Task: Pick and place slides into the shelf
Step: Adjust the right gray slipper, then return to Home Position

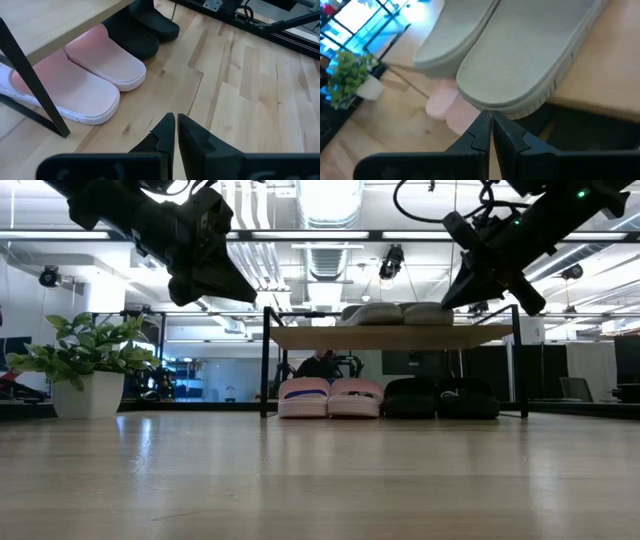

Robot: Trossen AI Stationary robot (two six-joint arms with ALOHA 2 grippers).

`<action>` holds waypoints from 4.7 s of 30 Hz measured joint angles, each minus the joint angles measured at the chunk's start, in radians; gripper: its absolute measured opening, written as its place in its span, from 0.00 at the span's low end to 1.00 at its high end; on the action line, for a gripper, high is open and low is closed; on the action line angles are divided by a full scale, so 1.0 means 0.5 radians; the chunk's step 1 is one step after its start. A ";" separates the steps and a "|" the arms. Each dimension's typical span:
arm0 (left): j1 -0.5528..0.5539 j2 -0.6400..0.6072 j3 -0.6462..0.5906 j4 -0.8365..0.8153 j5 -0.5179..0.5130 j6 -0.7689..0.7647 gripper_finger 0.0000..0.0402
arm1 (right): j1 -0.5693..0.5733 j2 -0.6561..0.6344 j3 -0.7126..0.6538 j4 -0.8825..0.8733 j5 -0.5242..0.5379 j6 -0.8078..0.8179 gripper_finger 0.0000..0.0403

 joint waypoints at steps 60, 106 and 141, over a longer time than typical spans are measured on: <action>-0.002 -0.014 0.041 0.069 0.393 -0.370 0.02 | 0.481 -1.208 -0.515 0.749 -0.576 -0.695 0.03; 0.311 -1.533 -1.132 0.802 1.040 -0.007 0.02 | 0.481 -1.995 -0.995 0.660 -0.449 -1.165 0.03; 0.313 -1.826 -1.256 0.600 0.993 0.000 0.02 | 0.481 -1.976 -0.996 0.448 -0.082 -1.219 0.03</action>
